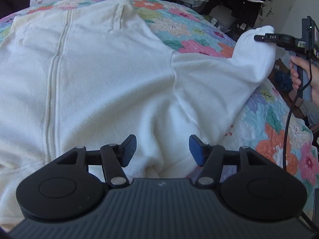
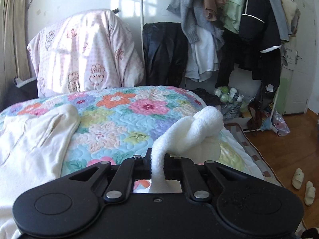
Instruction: Fold clothes
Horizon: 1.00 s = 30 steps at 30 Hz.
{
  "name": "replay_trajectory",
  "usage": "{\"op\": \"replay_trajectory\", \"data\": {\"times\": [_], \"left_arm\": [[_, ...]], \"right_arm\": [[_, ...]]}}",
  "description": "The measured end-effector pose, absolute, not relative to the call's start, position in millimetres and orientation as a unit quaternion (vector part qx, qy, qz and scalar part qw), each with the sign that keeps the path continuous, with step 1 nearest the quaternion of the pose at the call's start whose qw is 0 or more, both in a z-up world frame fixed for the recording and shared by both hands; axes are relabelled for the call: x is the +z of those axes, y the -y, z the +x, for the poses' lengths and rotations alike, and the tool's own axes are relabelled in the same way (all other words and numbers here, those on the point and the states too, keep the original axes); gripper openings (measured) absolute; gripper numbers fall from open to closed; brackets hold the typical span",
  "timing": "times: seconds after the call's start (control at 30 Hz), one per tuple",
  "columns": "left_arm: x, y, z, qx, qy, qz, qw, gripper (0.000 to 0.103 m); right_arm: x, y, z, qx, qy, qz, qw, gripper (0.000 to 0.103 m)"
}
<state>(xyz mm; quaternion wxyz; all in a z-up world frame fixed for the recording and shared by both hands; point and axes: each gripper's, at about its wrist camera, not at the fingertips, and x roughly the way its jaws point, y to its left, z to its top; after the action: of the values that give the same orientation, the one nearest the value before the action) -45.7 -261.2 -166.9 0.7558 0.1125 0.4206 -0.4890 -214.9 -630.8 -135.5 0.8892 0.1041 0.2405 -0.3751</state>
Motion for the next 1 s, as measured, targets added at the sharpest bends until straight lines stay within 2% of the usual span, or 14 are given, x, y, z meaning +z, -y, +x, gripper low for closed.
{"op": "replay_trajectory", "data": {"times": [0.03, 0.07, 0.1, 0.17, 0.23, 0.3, 0.37, 0.5, 0.63, 0.8, 0.9, 1.0], "left_arm": [[-161, 253, -43, -0.484, -0.413, 0.112, 0.763, 0.060], [-153, 241, -35, -0.473, -0.401, 0.114, 0.776, 0.062], [-146, 228, -28, -0.461, -0.390, 0.115, 0.789, 0.068], [-133, 195, -7, -0.413, -0.374, 0.113, 0.823, 0.074], [-124, 157, 18, -0.347, -0.379, 0.095, 0.853, 0.078], [-119, 104, 56, -0.263, -0.398, 0.047, 0.878, 0.078], [-117, 52, 86, -0.206, -0.414, -0.003, 0.887, 0.078], [-120, -37, 133, -0.100, -0.432, -0.090, 0.892, 0.078], [-144, -90, 163, 0.072, -0.422, -0.064, 0.901, 0.078], [-170, -127, 186, 0.023, -0.418, -0.114, 0.901, 0.078], [-175, -124, 195, -0.011, -0.407, -0.111, 0.906, 0.078], [-177, -108, 203, -0.055, -0.385, -0.081, 0.918, 0.078]], "right_arm": [[-140, 630, -208, -0.389, -0.264, 0.086, 0.878, 0.010], [-145, 630, -200, -0.403, -0.287, 0.068, 0.866, 0.019], [-150, 629, -193, -0.418, -0.310, 0.049, 0.853, 0.040], [-154, 623, -189, -0.467, -0.331, 0.003, 0.820, 0.063], [-151, 618, -192, -0.504, -0.333, -0.026, 0.797, 0.065], [-147, 615, -196, -0.534, -0.330, -0.043, 0.777, 0.078], [-138, 612, -202, -0.560, -0.312, -0.044, 0.766, 0.085], [-116, 600, -209, -0.565, -0.271, -0.004, 0.779, 0.085], [-113, 559, -208, -0.436, -0.220, 0.126, 0.864, 0.086], [-143, 502, -160, -0.180, -0.269, 0.242, 0.915, 0.086], [-162, 455, -119, -0.070, -0.318, 0.233, 0.916, 0.086], [-177, 399, -81, -0.007, -0.357, 0.173, 0.918, 0.086]]}}
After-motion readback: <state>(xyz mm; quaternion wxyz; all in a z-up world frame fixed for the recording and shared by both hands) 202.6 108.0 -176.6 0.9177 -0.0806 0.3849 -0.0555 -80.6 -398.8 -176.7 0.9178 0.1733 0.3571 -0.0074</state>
